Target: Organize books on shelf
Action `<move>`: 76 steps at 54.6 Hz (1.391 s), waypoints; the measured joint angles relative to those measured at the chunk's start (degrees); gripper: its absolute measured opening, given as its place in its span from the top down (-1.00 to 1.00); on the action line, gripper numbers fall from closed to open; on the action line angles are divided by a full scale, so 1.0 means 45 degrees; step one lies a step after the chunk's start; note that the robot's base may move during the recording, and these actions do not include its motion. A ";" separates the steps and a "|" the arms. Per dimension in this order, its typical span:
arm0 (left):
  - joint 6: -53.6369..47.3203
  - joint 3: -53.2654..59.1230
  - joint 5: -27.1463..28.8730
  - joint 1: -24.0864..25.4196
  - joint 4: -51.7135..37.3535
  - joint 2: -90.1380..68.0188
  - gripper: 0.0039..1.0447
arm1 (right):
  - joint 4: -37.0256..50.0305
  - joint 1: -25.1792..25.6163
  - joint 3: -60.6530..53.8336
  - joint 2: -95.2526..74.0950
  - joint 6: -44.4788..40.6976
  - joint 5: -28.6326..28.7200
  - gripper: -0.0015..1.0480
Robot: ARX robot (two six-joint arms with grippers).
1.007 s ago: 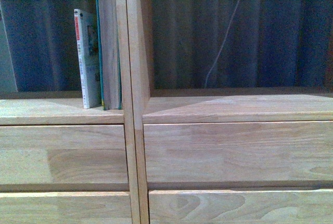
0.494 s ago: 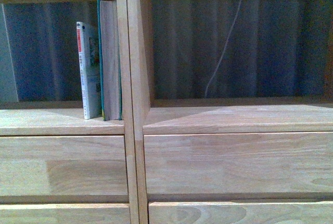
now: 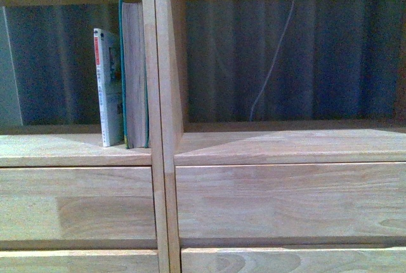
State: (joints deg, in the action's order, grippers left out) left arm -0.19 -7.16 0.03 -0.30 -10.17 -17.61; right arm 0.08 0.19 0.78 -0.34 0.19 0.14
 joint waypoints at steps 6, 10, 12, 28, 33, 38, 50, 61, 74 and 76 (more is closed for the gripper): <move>0.0000 0.0248 0.0000 0.0005 0.0010 0.0345 0.95 | 0.0000 0.0000 0.0000 0.0000 0.0000 0.0000 0.07; 0.0000 0.0408 0.0000 0.0005 0.0034 0.0578 0.95 | 0.0000 0.0000 0.0000 0.0000 0.0005 0.0000 -0.16; 0.0000 0.0471 0.0000 0.0005 0.0078 0.0670 0.95 | 0.0000 0.0000 0.0000 0.0000 0.0000 0.0000 -0.29; 0.0000 0.0865 0.0000 0.0005 0.0495 0.1501 0.95 | 0.0000 0.0000 0.0000 0.0000 0.0000 0.0000 -0.86; 0.0005 0.0991 -0.0005 0.0010 0.2098 0.2880 0.95 | 0.0000 0.0000 0.0000 0.0000 0.0000 0.0000 -0.86; 0.0005 0.1156 0.0000 0.0010 0.2229 0.3570 0.95 | 0.0000 0.0000 0.0000 0.0000 0.0000 0.0015 -0.86; 0.0005 0.1433 -0.0005 0.0010 0.2273 0.3832 0.95 | 0.0000 -0.0005 0.0000 0.0005 0.0000 0.0005 -0.86; 0.0015 0.1433 -0.0005 0.0010 0.2273 0.3837 0.68 | 0.0000 -0.0005 0.0000 0.0005 0.0000 0.0005 -0.86; 0.0010 0.1433 -0.0005 0.0010 0.2273 0.3837 -0.17 | 0.0000 0.0000 0.0000 0.0005 0.0000 0.0005 -0.86; 0.0010 0.1433 -0.0005 0.0010 0.2273 0.3837 -0.30 | 0.0000 -0.0005 0.0000 0.0005 0.0000 0.0005 -0.86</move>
State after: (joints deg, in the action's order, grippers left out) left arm -0.14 -0.71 0.01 -0.25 0.05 -0.34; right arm 0.08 0.16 0.78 -0.32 0.19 0.16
